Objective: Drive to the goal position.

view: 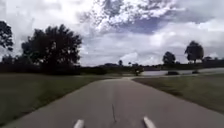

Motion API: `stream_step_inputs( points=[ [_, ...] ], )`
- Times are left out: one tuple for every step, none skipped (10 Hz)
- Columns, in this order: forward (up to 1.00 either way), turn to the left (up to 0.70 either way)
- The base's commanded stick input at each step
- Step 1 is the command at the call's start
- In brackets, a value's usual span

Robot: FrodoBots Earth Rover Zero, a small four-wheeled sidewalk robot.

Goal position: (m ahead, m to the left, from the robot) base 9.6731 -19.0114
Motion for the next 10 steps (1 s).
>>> stream_step_inputs(
  points=[
    [0.70,0.00],
    [0.70,0.00],
    [0.70,0.00],
    [0.70,0.00],
    [0.70,0.00],
    [0.70,0.00],
    [0.70,0.00],
    [0.70,0.00],
    [0.70,0.00],
    [0.70,0.00]
  ],
)
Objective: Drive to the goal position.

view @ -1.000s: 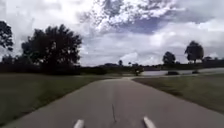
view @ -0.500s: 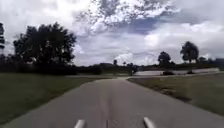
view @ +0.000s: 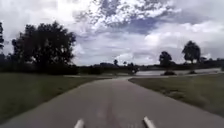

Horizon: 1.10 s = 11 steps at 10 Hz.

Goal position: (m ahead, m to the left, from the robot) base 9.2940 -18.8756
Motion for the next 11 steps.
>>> stream_step_inputs(
  points=[
    [0.70,0.00],
    [0.70,0.00],
    [0.70,0.00],
    [0.70,0.00],
    [0.70,0.02],
    [0.70,0.19],
    [0.70,0.35],
    [0.70,0.35],
    [0.70,0.21],
    [0.70,0.00],
    [0.70,0.00]
  ],
)
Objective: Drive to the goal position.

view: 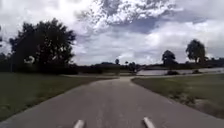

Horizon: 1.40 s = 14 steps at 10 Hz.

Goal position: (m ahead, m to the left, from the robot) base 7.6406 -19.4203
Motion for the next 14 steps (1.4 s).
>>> stream_step_inputs(
  points=[
    [0.70,0.00],
    [0.70,0.00],
    [0.70,0.00],
    [0.70,0.00],
    [0.70,0.00],
    [0.70,0.00],
    [0.70,0.00],
    [0.70,0.00],
    [0.70,0.00],
    [0.70,-0.10],
    [0.70,-0.27],
    [0.70,-0.14],
    [0.70,-0.04],
    [0.70,0.00]
  ],
)
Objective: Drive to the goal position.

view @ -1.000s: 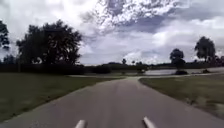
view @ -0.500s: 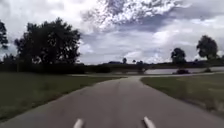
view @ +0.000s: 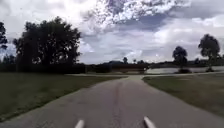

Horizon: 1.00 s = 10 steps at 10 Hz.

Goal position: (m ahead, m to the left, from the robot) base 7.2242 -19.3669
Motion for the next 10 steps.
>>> stream_step_inputs(
  points=[
    [0.70,0.00],
    [0.70,0.00],
    [0.70,0.00],
    [0.70,0.00],
    [0.70,0.00],
    [0.70,0.00],
    [0.70,0.00],
    [0.70,0.00],
    [0.70,-0.01],
    [0.70,-0.21]
  ],
)
